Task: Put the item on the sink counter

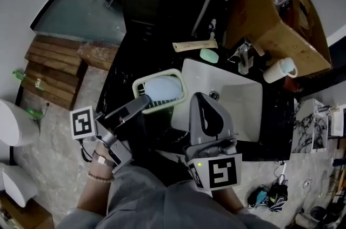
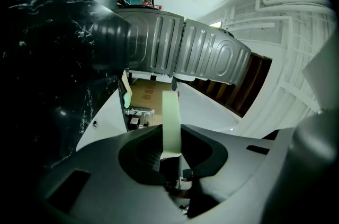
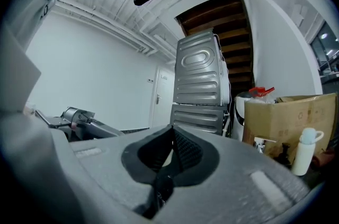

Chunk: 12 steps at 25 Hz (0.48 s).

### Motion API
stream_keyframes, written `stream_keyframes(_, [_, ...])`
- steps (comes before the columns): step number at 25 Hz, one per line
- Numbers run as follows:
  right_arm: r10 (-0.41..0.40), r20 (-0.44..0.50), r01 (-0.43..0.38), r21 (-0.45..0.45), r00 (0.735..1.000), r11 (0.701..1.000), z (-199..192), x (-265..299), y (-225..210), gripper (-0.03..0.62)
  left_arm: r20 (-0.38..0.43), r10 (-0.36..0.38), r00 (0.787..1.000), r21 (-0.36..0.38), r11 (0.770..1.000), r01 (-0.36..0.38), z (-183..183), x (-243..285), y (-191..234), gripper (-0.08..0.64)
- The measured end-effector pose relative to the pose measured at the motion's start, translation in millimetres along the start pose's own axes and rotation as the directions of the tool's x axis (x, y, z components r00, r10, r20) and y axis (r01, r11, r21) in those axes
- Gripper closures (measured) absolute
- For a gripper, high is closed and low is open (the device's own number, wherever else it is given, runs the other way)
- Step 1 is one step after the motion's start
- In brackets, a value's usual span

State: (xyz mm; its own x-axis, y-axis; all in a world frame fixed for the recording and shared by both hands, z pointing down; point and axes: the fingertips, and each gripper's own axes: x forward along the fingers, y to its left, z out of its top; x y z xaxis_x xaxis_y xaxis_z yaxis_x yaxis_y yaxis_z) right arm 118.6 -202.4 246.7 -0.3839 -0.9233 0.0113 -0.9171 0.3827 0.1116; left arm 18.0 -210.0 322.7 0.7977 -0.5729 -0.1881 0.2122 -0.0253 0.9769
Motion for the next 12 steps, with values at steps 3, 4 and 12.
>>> stream_keyframes(3, [-0.033, -0.004, 0.033, 0.003, 0.999, 0.999, 3, 4, -2, 0.594, -0.042, 0.013, 0.999, 0.007, 1.000, -0.013, 6, 3, -2, 0.479])
stream_keyframes(4, [-0.044, -0.007, 0.044, 0.004, 0.999, 0.999, 3, 6, -2, 0.595, -0.056, 0.019, 0.998, 0.008, 1.000, -0.019, 8, 4, -2, 0.479])
stream_keyframes(12, [-0.111, -0.027, 0.111, 0.000, 0.993, 0.994, 3, 17, 9, 0.594, -0.120, 0.026, 0.992, -0.011, 1.000, -0.027, 26, -2, -4, 0.479])
